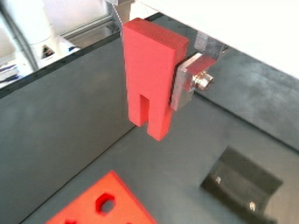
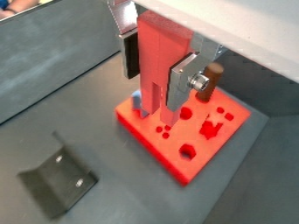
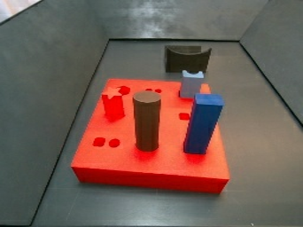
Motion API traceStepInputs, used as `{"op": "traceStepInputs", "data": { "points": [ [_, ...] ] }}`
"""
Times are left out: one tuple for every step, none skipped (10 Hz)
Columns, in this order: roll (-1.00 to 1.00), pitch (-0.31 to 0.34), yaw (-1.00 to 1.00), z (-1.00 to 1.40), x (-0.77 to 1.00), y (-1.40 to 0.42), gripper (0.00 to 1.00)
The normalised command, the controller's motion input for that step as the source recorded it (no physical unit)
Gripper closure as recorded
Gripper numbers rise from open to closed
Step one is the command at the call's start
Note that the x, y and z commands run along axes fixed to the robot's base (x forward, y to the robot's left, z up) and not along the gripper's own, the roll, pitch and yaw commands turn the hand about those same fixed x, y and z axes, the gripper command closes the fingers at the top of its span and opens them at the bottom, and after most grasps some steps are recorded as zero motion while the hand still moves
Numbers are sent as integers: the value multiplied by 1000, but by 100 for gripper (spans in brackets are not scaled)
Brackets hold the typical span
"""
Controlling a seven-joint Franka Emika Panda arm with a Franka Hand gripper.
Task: Pick up the double-square object. Move up. Move to above the board. Insert the double-square object.
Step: Move to above the board.
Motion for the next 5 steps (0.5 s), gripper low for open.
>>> {"op": "traceStepInputs", "data": {
  "points": [
    [-1,127,6,86,237,-1000,100],
    [-2,129,4,95,246,-1000,100],
    [7,131,4,101,271,-1000,100],
    [4,130,8,98,284,-970,100],
    [14,136,9,67,202,-580,100]
  ]
}}
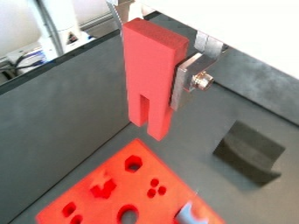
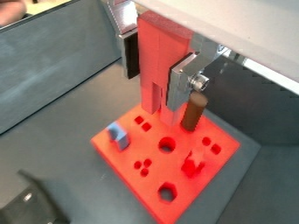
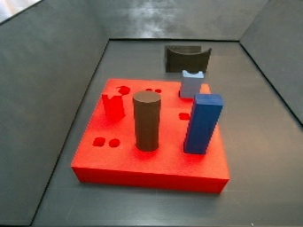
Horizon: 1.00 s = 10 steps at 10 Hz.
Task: Pick up the double-square object. Move up. Move to above the board. Insert the double-square object.
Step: Move to above the board, then insert the double-square object.
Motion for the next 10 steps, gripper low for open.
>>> {"op": "traceStepInputs", "data": {
  "points": [
    [20,130,1,56,164,-416,100],
    [30,98,12,31,87,-174,100],
    [0,-14,0,0,0,-9,100],
    [-9,-63,0,-334,291,-151,100],
    [0,-39,0,-626,677,-297,100],
    [13,-81,-40,-700,817,-340,100],
    [59,-56,-57,-760,980,-314,100],
    [81,-47,-54,-803,986,-306,100],
    [114,-56,-77,-791,954,-323,100],
    [131,-40,-60,-786,983,-283,100]
  ]
}}
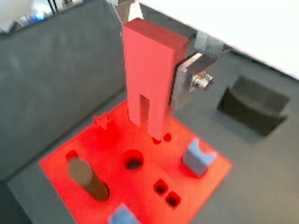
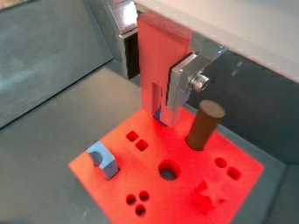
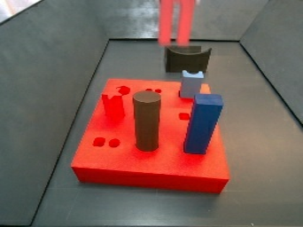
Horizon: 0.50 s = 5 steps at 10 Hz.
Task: Pick up the double-square object. Move up. Move to above the board. Insert the double-square object.
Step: Insert the double-square object.
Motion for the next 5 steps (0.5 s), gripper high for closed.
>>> {"op": "traceStepInputs", "data": {
  "points": [
    [146,-36,-86,-723,929,-249,100],
    [156,-19,-91,-723,963,-177,100],
    [183,-9,-111,-703,874,-120,100],
    [193,0,-131,-703,826,-83,100],
    [197,-11,-140,-703,731,-83,100]
  ]
}}
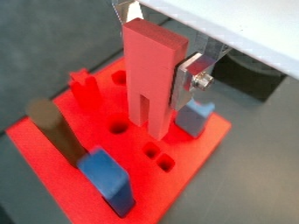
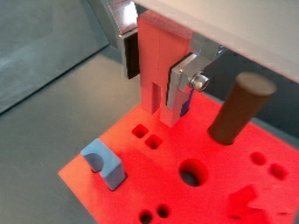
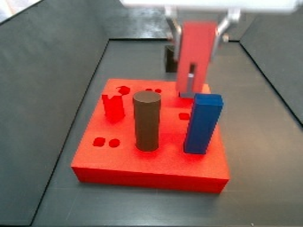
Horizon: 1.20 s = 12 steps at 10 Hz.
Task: Pick up the double-square object. Move up. Move to above the board. Insert the double-square object.
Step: Insert the double-square object.
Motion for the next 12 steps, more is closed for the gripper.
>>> {"op": "traceStepInputs", "data": {
  "points": [
    [223,-4,-103,-674,520,-14,100],
    [183,0,0,-460,197,0,100],
    [13,0,0,0,0,0,100],
    [111,-6,0,-400,29,-11,100],
    [174,-13,0,-509,0,0,100],
    [240,0,0,-500,-60,0,100],
    [166,-19,9,-486,0,0,100],
    [121,-37,0,-489,0,0,100],
    [126,-40,0,-514,0,0,100],
    [140,-33,0,-526,0,0,100],
    [123,-44,0,-520,0,0,100],
    [114,-49,0,-477,0,0,100]
  ]
}}
